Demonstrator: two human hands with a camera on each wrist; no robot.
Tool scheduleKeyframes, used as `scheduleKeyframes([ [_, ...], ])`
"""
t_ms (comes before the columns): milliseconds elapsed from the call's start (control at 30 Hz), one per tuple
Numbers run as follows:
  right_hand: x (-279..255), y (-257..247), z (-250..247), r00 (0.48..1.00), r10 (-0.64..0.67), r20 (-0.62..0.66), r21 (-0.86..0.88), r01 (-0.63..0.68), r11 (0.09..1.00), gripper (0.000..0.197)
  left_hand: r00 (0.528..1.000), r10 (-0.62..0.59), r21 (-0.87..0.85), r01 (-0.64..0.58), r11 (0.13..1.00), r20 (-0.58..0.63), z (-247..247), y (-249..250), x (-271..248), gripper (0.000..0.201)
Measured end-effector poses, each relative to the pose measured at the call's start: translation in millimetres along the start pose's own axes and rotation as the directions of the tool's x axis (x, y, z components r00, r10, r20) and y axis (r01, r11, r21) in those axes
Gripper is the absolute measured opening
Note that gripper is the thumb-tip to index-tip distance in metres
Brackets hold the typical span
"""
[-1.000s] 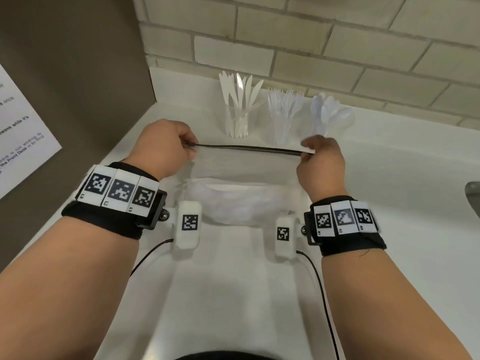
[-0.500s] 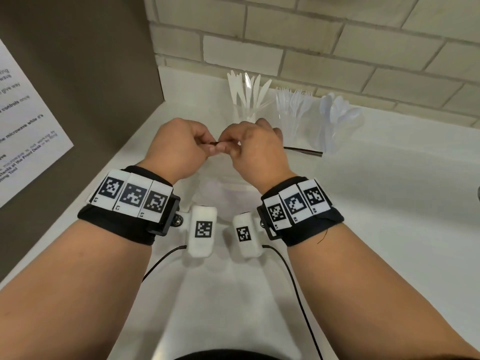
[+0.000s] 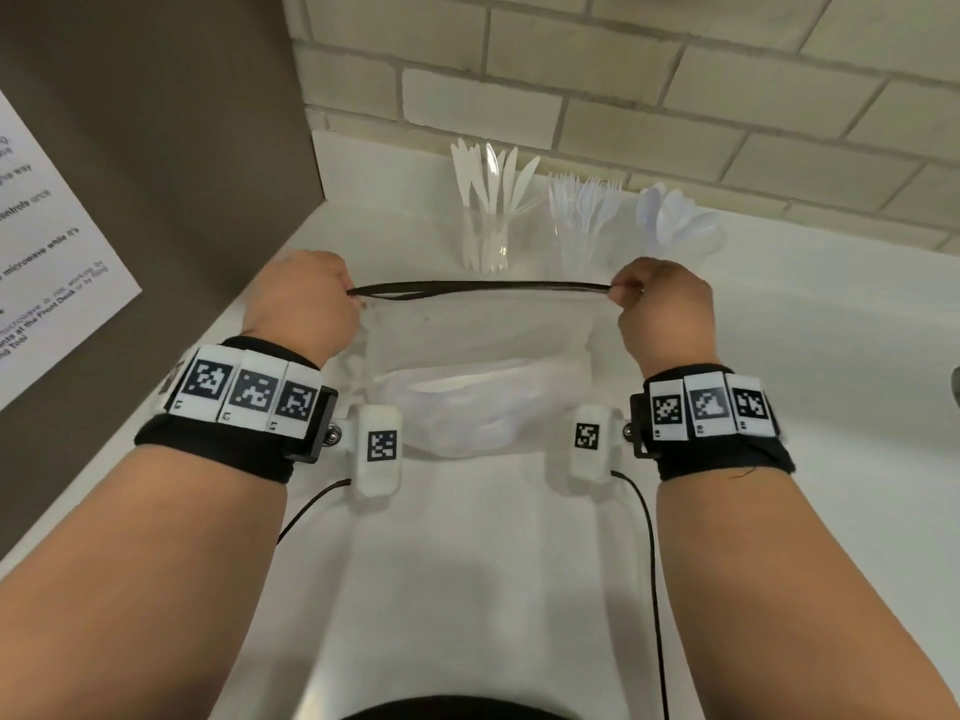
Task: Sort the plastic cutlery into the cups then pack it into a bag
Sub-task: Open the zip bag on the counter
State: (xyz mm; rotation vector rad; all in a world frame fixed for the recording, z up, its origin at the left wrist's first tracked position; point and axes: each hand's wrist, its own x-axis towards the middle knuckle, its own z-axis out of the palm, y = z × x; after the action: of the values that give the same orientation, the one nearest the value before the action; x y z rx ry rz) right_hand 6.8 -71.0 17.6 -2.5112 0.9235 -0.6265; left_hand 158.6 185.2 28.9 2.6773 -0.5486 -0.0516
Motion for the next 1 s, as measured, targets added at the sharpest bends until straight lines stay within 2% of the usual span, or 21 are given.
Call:
scheduleKeyframes([
  [100,-2.7,-7.8,8.1,0.994,-0.107,-0.014,0.013,0.108,0.994,0.022,0.992,0.088,0.121,-0.098,0.988,0.087,5.1,14.1,-1.9,0.047],
  [133,-3.9,-11.2,10.2,0.988,-0.151,-0.005,0.016,0.151,0.988,0.022,0.983,0.16,0.138,-0.172,0.975,0.094,8.5,20.6,-2.8,0.048],
  [200,-5.9,-17.4,12.5,0.976,-0.215,0.017,0.029,0.215,0.976,0.024,0.953,0.292,0.114,-0.3,0.947,0.083,16.8,35.0,-4.5,0.039],
  [300,-9.4,-24.9,14.2,0.96,-0.278,-0.007,0.092,0.278,0.956,0.026,0.945,0.328,0.019,-0.328,0.944,0.007,24.5,48.6,0.3,0.035],
  [333,-10.0,-26.8,14.8,0.959,-0.281,-0.026,0.116,0.282,0.952,0.026,0.943,0.332,0.001,-0.332,0.943,0.033,25.8,50.4,3.8,0.034],
  [433,-11.8,-30.2,17.1,0.967,-0.249,-0.054,0.178,0.254,0.951,0.019,0.914,0.335,-0.02,-0.34,0.94,0.229,27.2,52.8,11.6,0.027],
  [500,-16.5,-37.0,17.3,0.973,-0.174,-0.152,0.193,0.202,0.96,0.01,0.912,0.339,0.024,-0.354,0.935,0.232,25.8,56.2,11.3,0.021],
  [533,-20.2,-42.8,17.3,0.971,-0.127,-0.203,0.172,0.163,0.972,0.018,0.919,0.34,0.029,-0.352,0.936,0.198,24.7,58.0,10.8,0.022],
  [567,-25.1,-50.2,17.7,0.978,-0.079,-0.19,0.14,0.107,0.984,0.033,0.929,0.329,0.014,-0.336,0.942,0.167,22.6,60.3,10.0,0.023],
  [600,-30.3,-58.2,19.4,0.997,-0.022,-0.079,0.128,0.032,0.991,0.049,0.937,0.317,-0.022,-0.317,0.948,0.145,20.2,62.5,9.3,0.024],
  [633,-36.1,-66.9,20.5,0.995,0.04,0.089,0.14,-0.052,0.989,0.061,0.939,0.315,-0.072,-0.308,0.949,0.137,17.7,64.8,8.5,0.022],
  [667,-40.5,-74.1,23.5,0.962,0.092,0.256,0.185,-0.142,0.973,0.069,0.937,0.32,-0.134,-0.302,0.944,0.138,15.6,66.4,8.3,0.02],
  [733,-44.1,-84.2,29.7,0.873,0.15,0.464,0.348,-0.335,0.875,0.067,0.938,0.319,-0.28,-0.273,0.921,0.136,10.3,67.7,7.5,0.017],
  [833,-41.7,-96.3,30.2,0.825,0.138,0.549,0.576,-0.493,0.652,0.035,0.973,0.223,-0.517,-0.158,0.841,0.065,1.3,64.4,5.0,0.014],
  [933,-34.4,-109.4,16.1,0.837,0.057,0.544,0.772,-0.526,0.357,0.012,0.993,0.099,-0.598,-0.119,0.792,-0.068,-12.6,64.0,3.5,0.018],
  [1000,-28.9,-116.5,2.9,0.88,0.026,0.474,0.862,-0.47,0.191,0.021,0.994,0.064,-0.644,-0.106,0.758,-0.089,-23.9,61.9,2.4,0.035],
])
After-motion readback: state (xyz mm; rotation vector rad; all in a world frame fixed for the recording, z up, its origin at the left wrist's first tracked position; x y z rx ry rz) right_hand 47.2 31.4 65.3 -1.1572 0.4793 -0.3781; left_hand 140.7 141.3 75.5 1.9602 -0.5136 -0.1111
